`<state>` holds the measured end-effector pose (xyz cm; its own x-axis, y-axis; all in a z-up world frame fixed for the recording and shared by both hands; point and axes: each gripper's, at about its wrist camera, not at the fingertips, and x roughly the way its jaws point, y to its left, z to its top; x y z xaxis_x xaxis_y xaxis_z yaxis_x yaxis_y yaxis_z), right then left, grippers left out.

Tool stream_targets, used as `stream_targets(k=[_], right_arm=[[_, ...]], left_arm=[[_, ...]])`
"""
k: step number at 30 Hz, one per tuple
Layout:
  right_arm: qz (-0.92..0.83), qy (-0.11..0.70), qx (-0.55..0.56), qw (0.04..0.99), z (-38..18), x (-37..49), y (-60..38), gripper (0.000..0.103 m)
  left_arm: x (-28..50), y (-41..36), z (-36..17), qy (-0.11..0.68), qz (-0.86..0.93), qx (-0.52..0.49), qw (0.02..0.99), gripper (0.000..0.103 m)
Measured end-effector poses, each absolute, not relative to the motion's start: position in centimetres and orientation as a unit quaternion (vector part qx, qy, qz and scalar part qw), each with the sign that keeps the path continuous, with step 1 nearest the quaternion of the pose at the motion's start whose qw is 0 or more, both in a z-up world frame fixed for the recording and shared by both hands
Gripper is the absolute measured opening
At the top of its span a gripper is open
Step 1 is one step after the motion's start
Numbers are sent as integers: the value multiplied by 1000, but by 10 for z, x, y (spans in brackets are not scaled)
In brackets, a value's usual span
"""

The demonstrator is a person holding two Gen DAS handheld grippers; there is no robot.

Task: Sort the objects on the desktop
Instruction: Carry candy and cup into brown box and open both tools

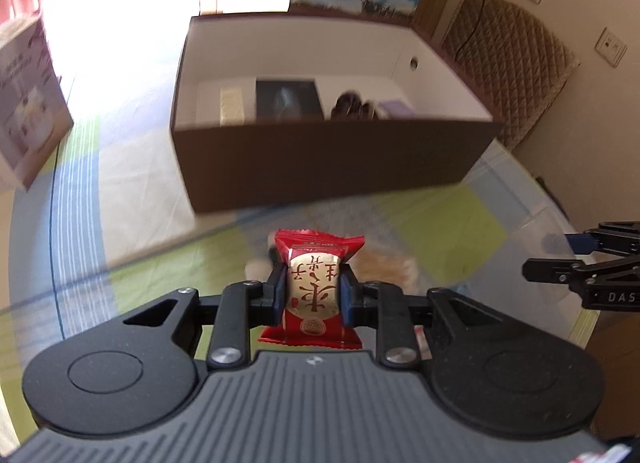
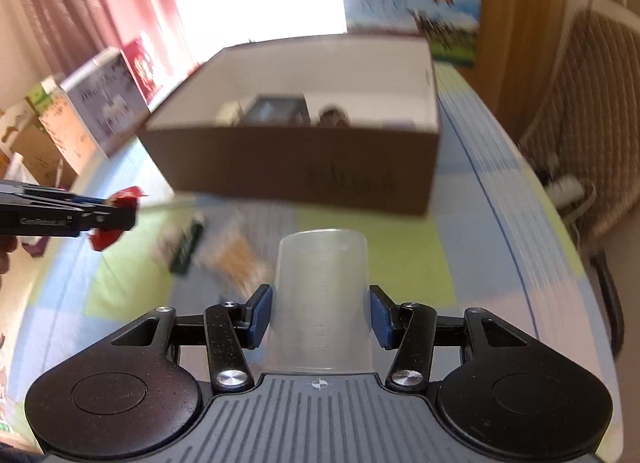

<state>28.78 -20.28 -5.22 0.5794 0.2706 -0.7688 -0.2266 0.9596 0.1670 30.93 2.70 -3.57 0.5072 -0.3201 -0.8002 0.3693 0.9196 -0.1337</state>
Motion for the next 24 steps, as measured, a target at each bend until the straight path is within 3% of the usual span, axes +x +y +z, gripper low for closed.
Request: stream_targets(k=[13,24], right_arm=[[140,374,15,917,-16,388,-199,48],[116,401,9,908,-42,446,-215,48]], left_arm=[[404,-20,8,398,-225,29,889,22],[465,-63,-22,447,-238,4,862,22]])
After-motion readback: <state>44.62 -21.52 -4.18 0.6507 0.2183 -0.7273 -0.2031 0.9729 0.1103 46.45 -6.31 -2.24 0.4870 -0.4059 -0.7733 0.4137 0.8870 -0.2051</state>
